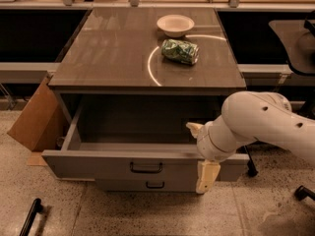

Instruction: Open top drawer

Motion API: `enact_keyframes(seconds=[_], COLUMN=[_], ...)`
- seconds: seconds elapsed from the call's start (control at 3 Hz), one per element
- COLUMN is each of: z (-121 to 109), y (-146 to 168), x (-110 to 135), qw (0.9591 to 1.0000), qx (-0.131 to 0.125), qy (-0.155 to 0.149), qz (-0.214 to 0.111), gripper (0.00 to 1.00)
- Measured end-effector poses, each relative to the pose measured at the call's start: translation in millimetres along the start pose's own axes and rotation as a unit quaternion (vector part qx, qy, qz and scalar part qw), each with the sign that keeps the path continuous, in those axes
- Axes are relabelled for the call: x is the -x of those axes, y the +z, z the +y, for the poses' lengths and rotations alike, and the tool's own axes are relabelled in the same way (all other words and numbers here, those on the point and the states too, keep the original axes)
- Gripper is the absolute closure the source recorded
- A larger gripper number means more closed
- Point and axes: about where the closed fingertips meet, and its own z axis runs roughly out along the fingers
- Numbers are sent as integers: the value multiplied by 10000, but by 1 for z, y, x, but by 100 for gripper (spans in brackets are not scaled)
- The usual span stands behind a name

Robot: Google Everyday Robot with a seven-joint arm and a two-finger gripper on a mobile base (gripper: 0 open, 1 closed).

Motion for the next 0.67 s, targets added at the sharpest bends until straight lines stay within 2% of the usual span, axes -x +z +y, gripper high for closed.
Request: enact_keyframes(seconds=[0.33, 0.67], z=[-1, -4], y=[-31, -76], x=[-10, -18], qw=[9995, 9962], qx=[-254, -729], qy=[62, 28], qz=[179, 475], gripper=[0, 0])
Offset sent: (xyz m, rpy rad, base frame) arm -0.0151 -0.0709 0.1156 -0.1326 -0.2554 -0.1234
